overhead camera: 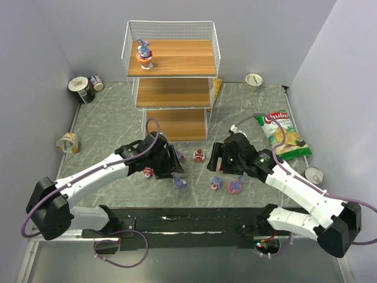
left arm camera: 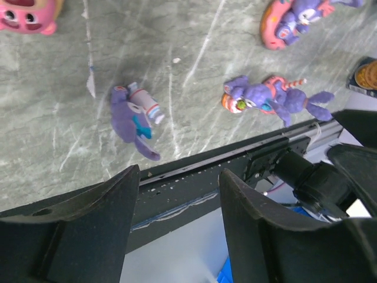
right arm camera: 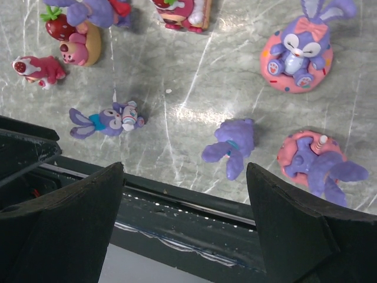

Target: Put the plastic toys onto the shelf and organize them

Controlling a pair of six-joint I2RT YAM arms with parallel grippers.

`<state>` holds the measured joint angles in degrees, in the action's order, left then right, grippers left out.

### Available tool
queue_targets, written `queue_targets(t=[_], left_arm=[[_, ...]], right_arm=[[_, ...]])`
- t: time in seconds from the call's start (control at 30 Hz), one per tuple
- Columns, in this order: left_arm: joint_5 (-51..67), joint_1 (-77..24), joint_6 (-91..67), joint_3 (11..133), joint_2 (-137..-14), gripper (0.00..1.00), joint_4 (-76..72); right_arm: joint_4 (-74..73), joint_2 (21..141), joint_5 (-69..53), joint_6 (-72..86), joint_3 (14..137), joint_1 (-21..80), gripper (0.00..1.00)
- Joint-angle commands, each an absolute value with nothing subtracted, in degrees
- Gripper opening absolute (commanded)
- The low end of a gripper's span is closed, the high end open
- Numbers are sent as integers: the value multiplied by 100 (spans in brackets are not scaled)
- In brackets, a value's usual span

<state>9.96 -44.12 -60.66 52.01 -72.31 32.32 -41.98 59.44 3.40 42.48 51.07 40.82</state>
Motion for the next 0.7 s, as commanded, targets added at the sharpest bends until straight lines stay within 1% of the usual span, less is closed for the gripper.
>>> queue_targets(t=[0.0, 0.2, 0.4, 0.5, 0.6, 0.63, 0.67], left_arm=[[923, -4430, -6337, 5054, -7207, 61, 3094], [940, -4438, -6284, 4992, -7549, 59, 2997], [809, -4447, -6196, 5141, -7848, 53, 2980], [853, -4456, -6144, 5159, -7945, 47, 2953], [888, -4474, -6109, 5142, -7945, 36, 2979], [896, -4474, -6082, 5168, -7928, 29, 3006], [870, -4465, -6065, 5185, -7893, 26, 3067]], right_arm=[[-4140, 5696, 430, 4342, 5019, 3990, 90], [-4078, 5564, 431, 4359, 4948, 3920, 90], [-3991, 5476, 439, 4421, 4834, 3858, 90], [-3981, 5476, 439, 4421, 4825, 3850, 90], [-4017, 5467, 466, 4412, 4834, 3841, 90], [-3999, 5458, 457, 4395, 4843, 3823, 90], [-3999, 5449, 448, 4395, 4843, 3823, 90]])
